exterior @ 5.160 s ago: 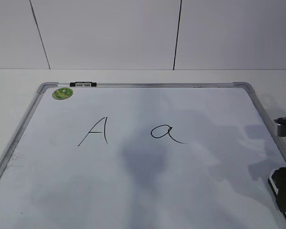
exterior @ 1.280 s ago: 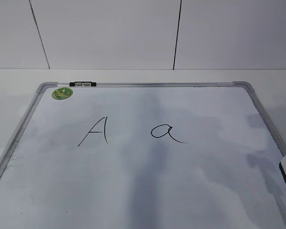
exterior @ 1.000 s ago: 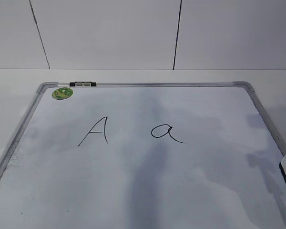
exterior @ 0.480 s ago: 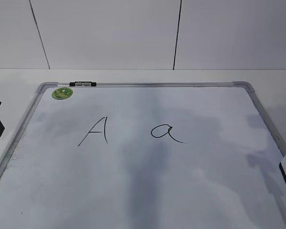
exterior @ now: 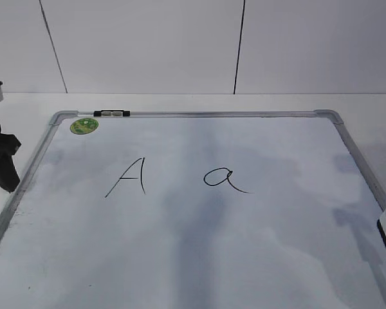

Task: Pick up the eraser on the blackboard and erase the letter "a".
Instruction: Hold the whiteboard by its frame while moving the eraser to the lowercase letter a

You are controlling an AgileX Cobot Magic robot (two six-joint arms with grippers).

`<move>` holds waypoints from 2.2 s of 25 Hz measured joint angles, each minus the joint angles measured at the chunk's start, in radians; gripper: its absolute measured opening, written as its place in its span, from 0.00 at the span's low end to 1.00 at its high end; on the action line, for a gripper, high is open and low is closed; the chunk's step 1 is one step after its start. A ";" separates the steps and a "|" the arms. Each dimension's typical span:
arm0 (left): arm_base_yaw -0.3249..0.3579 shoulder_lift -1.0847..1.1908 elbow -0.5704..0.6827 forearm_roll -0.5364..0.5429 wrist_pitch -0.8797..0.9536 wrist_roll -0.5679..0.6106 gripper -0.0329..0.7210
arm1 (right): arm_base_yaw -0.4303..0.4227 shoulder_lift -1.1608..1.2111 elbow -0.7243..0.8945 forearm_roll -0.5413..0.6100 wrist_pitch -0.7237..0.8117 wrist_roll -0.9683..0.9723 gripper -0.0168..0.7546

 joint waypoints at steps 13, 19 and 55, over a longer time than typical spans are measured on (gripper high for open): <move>0.000 0.113 -0.041 0.006 0.008 0.020 0.49 | 0.000 0.000 0.000 0.000 -0.004 0.000 0.75; 0.000 0.119 -0.041 0.006 0.008 0.022 0.43 | 0.000 0.000 0.000 0.000 -0.007 0.000 0.75; 0.019 0.157 -0.045 -0.014 -0.001 0.028 0.25 | 0.000 0.000 0.000 0.000 -0.010 0.000 0.75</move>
